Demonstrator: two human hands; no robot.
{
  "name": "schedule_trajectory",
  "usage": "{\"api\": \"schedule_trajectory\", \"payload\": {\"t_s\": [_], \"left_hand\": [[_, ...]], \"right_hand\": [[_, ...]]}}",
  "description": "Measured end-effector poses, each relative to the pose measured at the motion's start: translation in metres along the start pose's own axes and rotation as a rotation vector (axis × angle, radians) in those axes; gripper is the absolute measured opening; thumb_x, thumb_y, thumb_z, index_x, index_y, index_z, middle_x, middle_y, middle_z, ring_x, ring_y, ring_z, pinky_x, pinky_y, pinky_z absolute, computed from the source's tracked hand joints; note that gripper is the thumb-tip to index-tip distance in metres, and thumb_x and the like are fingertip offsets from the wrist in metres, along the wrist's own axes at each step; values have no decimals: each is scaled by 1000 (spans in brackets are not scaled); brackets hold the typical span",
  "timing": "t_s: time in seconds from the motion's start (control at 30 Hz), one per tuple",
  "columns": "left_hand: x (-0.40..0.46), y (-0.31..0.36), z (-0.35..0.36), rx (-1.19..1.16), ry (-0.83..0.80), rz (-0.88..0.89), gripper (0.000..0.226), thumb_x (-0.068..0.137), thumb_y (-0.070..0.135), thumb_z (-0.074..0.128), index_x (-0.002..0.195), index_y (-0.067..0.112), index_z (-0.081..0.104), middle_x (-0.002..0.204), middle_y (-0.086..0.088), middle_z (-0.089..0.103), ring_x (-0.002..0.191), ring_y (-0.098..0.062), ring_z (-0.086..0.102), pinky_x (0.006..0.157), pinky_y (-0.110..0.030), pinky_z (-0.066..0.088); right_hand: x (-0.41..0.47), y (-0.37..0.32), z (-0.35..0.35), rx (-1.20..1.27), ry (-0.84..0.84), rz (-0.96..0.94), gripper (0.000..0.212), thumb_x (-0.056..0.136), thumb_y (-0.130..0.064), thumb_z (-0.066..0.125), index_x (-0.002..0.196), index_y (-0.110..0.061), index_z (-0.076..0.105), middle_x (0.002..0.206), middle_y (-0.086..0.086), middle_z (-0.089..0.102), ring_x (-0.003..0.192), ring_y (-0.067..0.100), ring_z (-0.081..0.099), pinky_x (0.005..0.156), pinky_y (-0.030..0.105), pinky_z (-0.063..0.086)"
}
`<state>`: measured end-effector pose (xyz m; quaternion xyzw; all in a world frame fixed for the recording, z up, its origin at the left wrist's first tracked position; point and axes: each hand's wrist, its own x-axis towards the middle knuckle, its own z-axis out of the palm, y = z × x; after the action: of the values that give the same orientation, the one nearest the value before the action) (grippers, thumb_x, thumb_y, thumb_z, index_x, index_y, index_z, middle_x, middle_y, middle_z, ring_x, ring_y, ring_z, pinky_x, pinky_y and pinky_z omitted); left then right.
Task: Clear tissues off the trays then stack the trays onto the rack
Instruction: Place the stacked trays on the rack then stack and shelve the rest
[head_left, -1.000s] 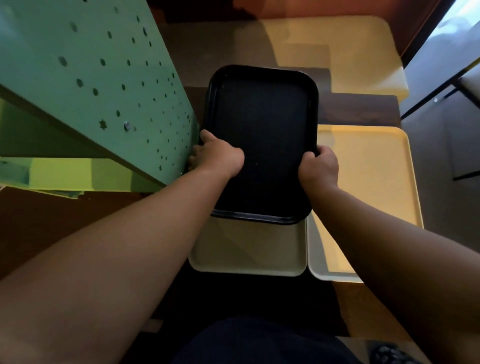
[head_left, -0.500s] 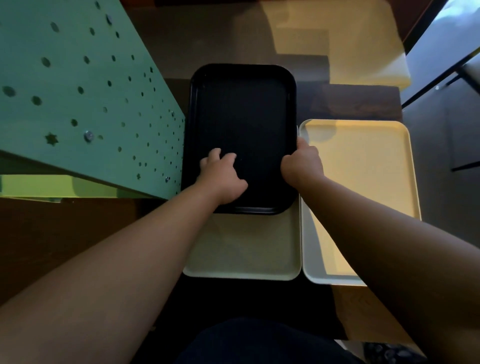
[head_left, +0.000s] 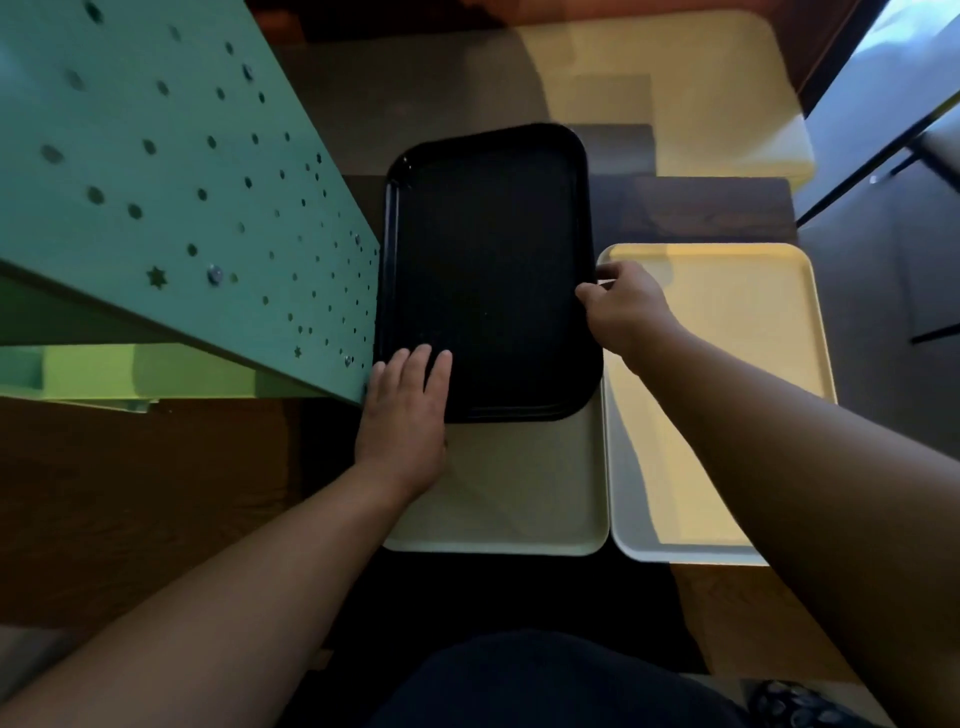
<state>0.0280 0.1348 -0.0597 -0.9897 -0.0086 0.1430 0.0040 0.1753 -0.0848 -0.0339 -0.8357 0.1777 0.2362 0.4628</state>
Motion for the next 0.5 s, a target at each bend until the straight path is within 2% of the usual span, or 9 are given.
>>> {"api": "schedule_trajectory", "payload": {"t_s": [0.07, 0.13, 0.17, 0.2, 0.27, 0.33, 0.4, 0.43, 0.5], "left_hand": [[-7, -3, -6, -48, 136, -13, 78, 80, 11, 67, 149, 17, 32, 153, -11, 34, 141, -31, 29, 121, -48, 21], [-5, -4, -18, -133, 315, 4, 45, 77, 2, 66, 120, 12, 55, 122, -12, 55, 114, -31, 49, 110, -52, 37], [-3, -5, -25, -170, 392, 24, 31, 76, -4, 63, 102, 11, 57, 102, -10, 56, 96, -29, 52, 104, -54, 42], [0, -5, -32, -183, 451, 47, 26, 73, -9, 60, 88, 12, 55, 87, -7, 50, 82, -27, 48, 98, -56, 45], [4, -4, -45, -174, 508, 89, 30, 66, -16, 57, 76, 13, 52, 76, -5, 45, 71, -26, 42, 90, -54, 48], [6, -1, -55, -169, 530, 103, 31, 61, -16, 59, 72, 12, 52, 74, -8, 47, 68, -28, 44, 79, -46, 47], [9, 3, -66, -174, 524, 98, 30, 59, -13, 62, 71, 12, 53, 74, -9, 49, 67, -29, 45, 70, -37, 39], [10, 5, -72, -179, 522, 92, 29, 59, -10, 66, 71, 12, 52, 75, -9, 49, 66, -28, 45, 67, -33, 34], [12, 8, -81, -212, 531, 85, 28, 61, -4, 71, 71, 14, 52, 76, -7, 49, 66, -28, 45, 66, -30, 27]], "right_hand": [[-3, -8, -9, 50, -5, 12, 38, 100, -31, 62, 134, -13, 61, 117, 6, 68, 105, 25, 68, 93, 46, 60], [-6, -11, -17, 86, -9, 36, 29, 102, -30, 61, 124, -11, 67, 109, 8, 71, 97, 24, 71, 81, 39, 62], [-8, -12, -20, 105, 0, 47, 26, 102, -29, 61, 118, -10, 69, 106, 9, 72, 92, 23, 72, 72, 35, 62], [-9, -12, -24, 126, 12, 64, 24, 101, -28, 62, 114, -9, 70, 102, 10, 73, 87, 23, 73, 64, 32, 60], [-13, -14, -31, 162, 25, 100, 18, 101, -26, 64, 104, -9, 71, 96, 10, 74, 78, 20, 73, 56, 29, 57], [-17, -17, -39, 234, 23, 130, 17, 100, -24, 64, 99, -7, 68, 95, 12, 72, 73, 22, 71, 51, 29, 57], [-22, -21, -47, 293, -2, 104, 29, 98, -30, 64, 112, -5, 66, 104, 14, 70, 83, 29, 72, 59, 33, 62], [-27, -23, -51, 263, 2, 59, 43, 96, -37, 65, 125, -5, 63, 116, 15, 70, 97, 31, 72, 73, 39, 63], [-45, -28, -58, 155, 35, -112, 70, 92, -47, 66, 149, -13, 44, 138, 10, 60, 121, 30, 62, 96, 46, 56]]}}
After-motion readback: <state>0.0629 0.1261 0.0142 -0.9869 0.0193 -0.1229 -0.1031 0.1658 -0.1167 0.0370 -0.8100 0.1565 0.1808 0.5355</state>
